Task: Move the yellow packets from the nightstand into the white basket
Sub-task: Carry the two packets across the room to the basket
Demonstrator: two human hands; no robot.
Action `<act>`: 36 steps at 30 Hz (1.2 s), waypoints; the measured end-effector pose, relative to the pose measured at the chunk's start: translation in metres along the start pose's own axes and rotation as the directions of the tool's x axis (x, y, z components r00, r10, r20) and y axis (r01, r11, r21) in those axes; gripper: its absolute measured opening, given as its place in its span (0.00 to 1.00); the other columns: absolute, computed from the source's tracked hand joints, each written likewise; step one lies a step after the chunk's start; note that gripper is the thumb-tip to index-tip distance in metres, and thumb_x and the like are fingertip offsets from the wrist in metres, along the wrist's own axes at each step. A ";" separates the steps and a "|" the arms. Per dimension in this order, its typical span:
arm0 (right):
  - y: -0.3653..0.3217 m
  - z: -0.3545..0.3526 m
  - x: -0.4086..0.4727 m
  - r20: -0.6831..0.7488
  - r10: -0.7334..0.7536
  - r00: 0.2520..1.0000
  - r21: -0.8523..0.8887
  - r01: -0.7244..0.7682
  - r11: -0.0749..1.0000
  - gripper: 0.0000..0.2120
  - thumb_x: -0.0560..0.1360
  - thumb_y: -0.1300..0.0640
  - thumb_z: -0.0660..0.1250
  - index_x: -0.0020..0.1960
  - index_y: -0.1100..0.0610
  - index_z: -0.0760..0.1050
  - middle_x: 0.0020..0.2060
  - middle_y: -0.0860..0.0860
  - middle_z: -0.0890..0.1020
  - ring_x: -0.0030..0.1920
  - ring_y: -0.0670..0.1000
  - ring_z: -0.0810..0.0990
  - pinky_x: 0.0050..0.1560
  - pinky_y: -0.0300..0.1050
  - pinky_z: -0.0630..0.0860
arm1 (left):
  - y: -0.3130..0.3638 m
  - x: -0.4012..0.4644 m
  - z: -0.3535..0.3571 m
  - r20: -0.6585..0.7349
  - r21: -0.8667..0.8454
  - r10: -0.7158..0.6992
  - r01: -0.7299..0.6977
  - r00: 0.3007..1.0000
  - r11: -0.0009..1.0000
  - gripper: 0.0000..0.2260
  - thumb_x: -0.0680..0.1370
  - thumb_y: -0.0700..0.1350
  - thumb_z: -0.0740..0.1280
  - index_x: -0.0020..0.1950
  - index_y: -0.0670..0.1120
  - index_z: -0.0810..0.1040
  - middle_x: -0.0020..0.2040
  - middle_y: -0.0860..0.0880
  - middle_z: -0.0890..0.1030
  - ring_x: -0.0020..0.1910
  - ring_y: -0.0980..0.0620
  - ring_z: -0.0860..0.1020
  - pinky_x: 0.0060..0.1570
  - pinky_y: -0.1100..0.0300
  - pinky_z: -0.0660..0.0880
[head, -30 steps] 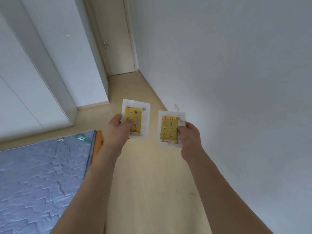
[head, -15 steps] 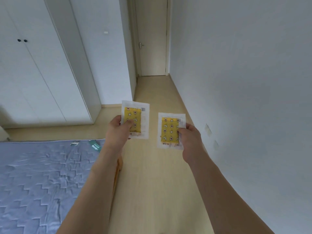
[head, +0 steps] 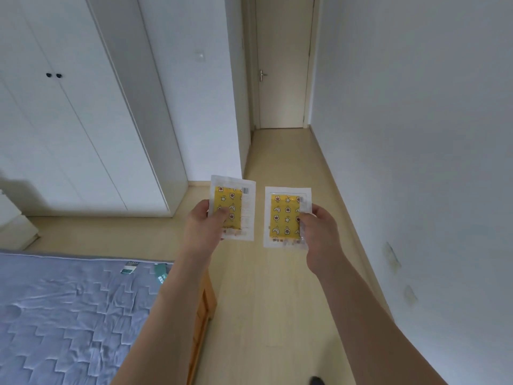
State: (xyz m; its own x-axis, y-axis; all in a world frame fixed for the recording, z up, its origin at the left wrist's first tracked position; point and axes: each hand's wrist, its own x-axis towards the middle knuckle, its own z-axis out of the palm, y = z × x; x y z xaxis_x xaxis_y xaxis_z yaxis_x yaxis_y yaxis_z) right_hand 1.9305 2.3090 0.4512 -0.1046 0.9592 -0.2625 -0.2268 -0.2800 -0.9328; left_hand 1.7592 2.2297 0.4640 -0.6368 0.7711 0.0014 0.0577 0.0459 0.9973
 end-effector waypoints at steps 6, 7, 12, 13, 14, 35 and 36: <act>-0.033 0.045 0.141 0.116 -0.022 0.993 -0.008 0.023 1.000 0.15 0.78 0.64 0.59 0.59 0.54 0.78 0.46 0.51 0.86 0.39 0.50 0.85 0.34 0.46 0.81 | 0.007 0.129 0.052 -0.101 0.018 0.027 -0.025 0.994 1.000 0.07 0.78 0.39 0.64 0.52 0.46 0.81 0.45 0.51 0.85 0.42 0.52 0.83 0.35 0.60 0.75; -0.043 0.053 0.164 0.129 -0.029 0.991 -0.011 0.031 0.999 0.15 0.78 0.64 0.59 0.59 0.54 0.78 0.46 0.51 0.85 0.37 0.48 0.85 0.32 0.44 0.80 | 0.010 0.151 0.061 -0.109 0.033 0.033 -0.030 0.993 0.999 0.07 0.78 0.40 0.64 0.52 0.46 0.80 0.46 0.50 0.85 0.42 0.50 0.83 0.36 0.59 0.75; -0.076 0.102 0.262 0.207 -0.037 0.978 -0.001 0.039 0.999 0.14 0.77 0.65 0.58 0.56 0.54 0.78 0.44 0.51 0.85 0.32 0.45 0.84 0.30 0.40 0.79 | 0.027 0.250 0.084 -0.173 0.092 0.061 -0.046 0.983 0.995 0.06 0.77 0.40 0.64 0.50 0.46 0.80 0.42 0.51 0.84 0.41 0.46 0.81 0.33 0.58 0.72; -0.078 0.113 0.279 0.219 -0.027 0.975 -0.002 0.028 1.000 0.14 0.77 0.65 0.58 0.56 0.54 0.78 0.45 0.51 0.85 0.33 0.46 0.84 0.31 0.41 0.79 | 0.027 0.268 0.083 -0.198 0.092 0.055 -0.037 0.979 0.995 0.06 0.77 0.41 0.64 0.50 0.47 0.80 0.43 0.50 0.84 0.43 0.45 0.82 0.35 0.55 0.75; -0.079 0.124 0.294 0.227 -0.014 0.974 -0.013 0.018 1.000 0.14 0.77 0.65 0.58 0.54 0.54 0.78 0.44 0.51 0.85 0.33 0.46 0.84 0.31 0.41 0.79 | 0.026 0.284 0.082 -0.220 0.090 0.044 -0.025 0.974 0.996 0.06 0.76 0.41 0.64 0.50 0.47 0.80 0.44 0.49 0.85 0.45 0.43 0.83 0.40 0.50 0.77; -0.028 0.566 0.586 0.546 0.089 0.833 -0.274 0.077 0.959 0.14 0.78 0.63 0.59 0.61 0.55 0.76 0.50 0.51 0.83 0.30 0.39 0.81 0.20 0.29 0.69 | -0.021 0.694 -0.122 -0.569 -0.045 -0.053 0.033 0.821 0.998 0.07 0.76 0.40 0.65 0.51 0.46 0.81 0.46 0.49 0.85 0.45 0.48 0.84 0.41 0.52 0.80; -0.022 0.587 0.593 0.565 0.112 0.817 -0.283 0.065 0.957 0.14 0.78 0.63 0.59 0.61 0.56 0.76 0.49 0.52 0.83 0.29 0.39 0.81 0.20 0.30 0.70 | -0.022 0.708 -0.133 -0.575 -0.050 -0.064 0.043 0.816 0.998 0.08 0.77 0.40 0.64 0.52 0.47 0.81 0.47 0.49 0.85 0.45 0.49 0.84 0.41 0.54 0.80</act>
State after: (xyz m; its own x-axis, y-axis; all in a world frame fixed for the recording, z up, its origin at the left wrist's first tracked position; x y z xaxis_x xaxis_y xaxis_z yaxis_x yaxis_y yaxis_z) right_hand 1.3054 2.8618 0.4608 -0.6582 0.7311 -0.1796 0.0504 -0.1952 -0.9795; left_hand 1.2049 2.6906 0.4528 -0.9651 0.2610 -0.0200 -0.0080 0.0470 0.9989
